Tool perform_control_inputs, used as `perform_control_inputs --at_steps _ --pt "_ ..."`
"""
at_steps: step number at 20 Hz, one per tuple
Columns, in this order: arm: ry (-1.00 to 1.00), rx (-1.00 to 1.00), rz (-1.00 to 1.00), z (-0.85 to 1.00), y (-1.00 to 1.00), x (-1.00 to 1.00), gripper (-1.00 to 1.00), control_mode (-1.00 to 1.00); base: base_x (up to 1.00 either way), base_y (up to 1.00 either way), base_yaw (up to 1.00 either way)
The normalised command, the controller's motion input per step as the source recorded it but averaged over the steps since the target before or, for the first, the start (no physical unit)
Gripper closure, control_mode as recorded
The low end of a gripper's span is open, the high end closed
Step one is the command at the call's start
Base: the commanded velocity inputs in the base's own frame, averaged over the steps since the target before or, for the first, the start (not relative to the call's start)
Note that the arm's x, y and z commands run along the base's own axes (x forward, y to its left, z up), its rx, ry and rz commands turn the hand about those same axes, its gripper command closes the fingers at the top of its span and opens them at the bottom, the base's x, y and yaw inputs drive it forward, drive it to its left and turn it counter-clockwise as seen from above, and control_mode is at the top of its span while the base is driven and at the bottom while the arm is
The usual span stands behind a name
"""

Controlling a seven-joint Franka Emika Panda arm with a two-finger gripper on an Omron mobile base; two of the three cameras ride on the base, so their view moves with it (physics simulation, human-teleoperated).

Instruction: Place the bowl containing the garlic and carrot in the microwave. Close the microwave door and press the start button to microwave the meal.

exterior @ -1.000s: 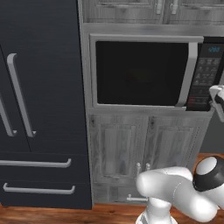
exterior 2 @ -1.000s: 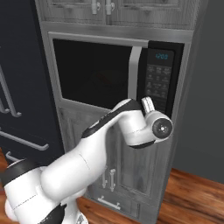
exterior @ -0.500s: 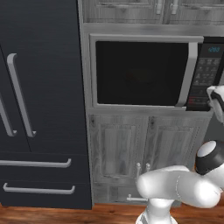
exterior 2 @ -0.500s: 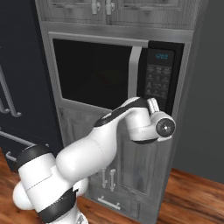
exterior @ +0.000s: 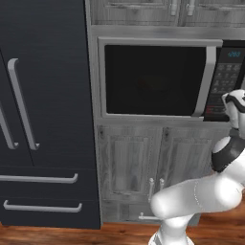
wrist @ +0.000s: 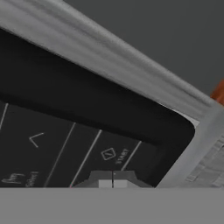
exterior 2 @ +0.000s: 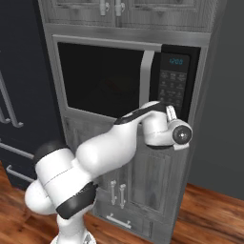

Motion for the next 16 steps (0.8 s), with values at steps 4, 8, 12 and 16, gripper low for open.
perform_control_inputs --at_steps 4,8,12,16 --pt "0.00 0.00 -0.02 -0.20 -0.19 0.36 1.00 -1.00 0.00 0.00 0.00" --pt "0.00 0.00 -0.02 -0.21 -0.21 0.36 1.00 -1.00 0.00 0.00 0.00" --pt "-0.01 -0.03 -0.20 -0.03 0.19 0.45 1.00 -1.00 0.00 0.00 0.00" --pt "-0.24 -0.24 -0.55 -0.13 0.89 0.05 1.00 -1.00 0.00 0.00 0.00"
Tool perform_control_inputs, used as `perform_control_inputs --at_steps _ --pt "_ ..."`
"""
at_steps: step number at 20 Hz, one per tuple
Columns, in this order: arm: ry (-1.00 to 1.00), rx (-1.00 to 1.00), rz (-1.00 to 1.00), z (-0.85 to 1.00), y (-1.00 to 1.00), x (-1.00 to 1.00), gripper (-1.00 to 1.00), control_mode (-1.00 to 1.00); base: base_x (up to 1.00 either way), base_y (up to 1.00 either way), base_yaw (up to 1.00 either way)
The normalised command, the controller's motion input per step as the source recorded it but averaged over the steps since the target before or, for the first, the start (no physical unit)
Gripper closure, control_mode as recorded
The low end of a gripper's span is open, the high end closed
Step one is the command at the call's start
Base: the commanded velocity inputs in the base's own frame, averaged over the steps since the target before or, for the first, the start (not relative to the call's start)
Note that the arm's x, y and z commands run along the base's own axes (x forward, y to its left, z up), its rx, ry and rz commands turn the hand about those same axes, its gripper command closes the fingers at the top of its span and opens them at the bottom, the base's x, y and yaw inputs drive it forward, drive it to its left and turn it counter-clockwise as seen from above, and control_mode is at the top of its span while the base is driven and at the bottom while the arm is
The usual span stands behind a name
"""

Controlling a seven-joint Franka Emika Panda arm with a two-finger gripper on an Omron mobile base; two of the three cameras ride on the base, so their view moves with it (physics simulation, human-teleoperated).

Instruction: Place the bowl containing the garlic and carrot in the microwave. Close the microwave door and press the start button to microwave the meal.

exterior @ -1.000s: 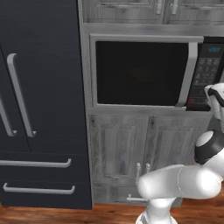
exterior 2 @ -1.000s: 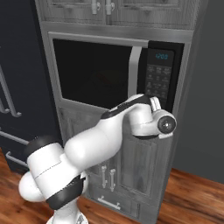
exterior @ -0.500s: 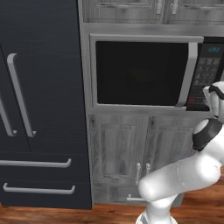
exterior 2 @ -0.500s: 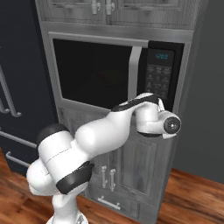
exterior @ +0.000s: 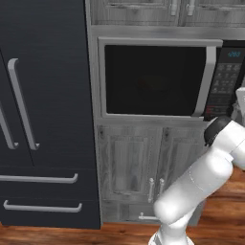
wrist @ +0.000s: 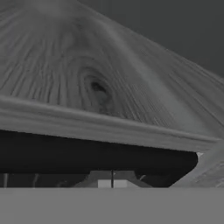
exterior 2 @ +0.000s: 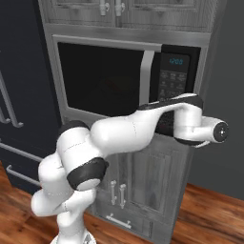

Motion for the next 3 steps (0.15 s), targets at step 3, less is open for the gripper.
perform_control_inputs --at_steps 3 --pt "-0.35 -0.30 -0.61 -0.40 0.97 0.00 1.00 -1.00 0.00 0.00 0.00"
